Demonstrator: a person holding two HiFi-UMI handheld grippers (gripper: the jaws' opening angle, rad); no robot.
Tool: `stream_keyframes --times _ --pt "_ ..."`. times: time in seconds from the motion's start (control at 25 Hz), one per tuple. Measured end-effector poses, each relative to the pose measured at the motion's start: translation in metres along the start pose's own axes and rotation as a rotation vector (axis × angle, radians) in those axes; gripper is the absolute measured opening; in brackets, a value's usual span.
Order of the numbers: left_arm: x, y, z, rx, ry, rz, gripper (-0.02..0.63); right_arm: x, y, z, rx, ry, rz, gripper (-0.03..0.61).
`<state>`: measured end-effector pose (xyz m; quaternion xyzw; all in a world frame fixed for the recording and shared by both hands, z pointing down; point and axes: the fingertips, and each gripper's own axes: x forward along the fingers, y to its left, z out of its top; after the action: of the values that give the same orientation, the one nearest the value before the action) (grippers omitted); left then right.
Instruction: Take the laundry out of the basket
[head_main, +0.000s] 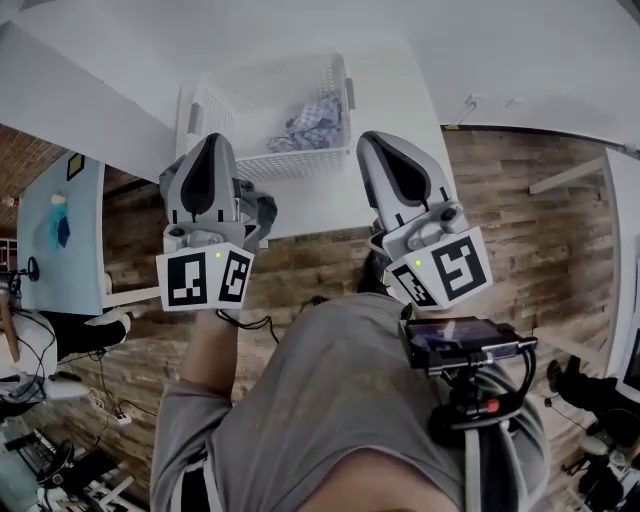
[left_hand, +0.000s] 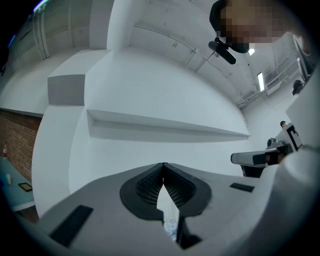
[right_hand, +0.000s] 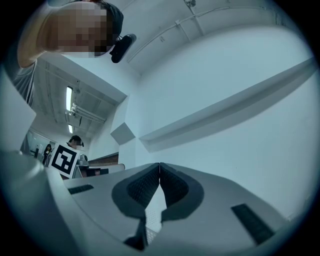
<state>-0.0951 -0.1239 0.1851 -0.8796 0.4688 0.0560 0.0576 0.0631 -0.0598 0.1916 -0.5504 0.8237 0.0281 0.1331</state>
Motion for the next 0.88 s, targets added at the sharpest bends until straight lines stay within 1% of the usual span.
stream_keyframes --times 0.36,0.52,0.72,0.88 --pt "0.076 -0.014 0.002 0.006 0.001 0.023 0.009 0.003 -0.084 0.002 0.028 -0.004 -0.035 0.008" --pt "0.105 -0.027 0.001 0.016 0.007 0.04 0.009 0.006 -0.12 0.0 0.038 0.015 -0.028 0.008" --pt "0.128 -0.033 -0.009 0.015 0.022 0.049 0.009 0.014 -0.144 -0.008 0.052 0.04 -0.025 0.008" --pt "0.14 -0.032 -0.036 0.004 0.065 0.025 0.009 0.022 -0.152 -0.021 0.057 0.067 -0.028 0.008"
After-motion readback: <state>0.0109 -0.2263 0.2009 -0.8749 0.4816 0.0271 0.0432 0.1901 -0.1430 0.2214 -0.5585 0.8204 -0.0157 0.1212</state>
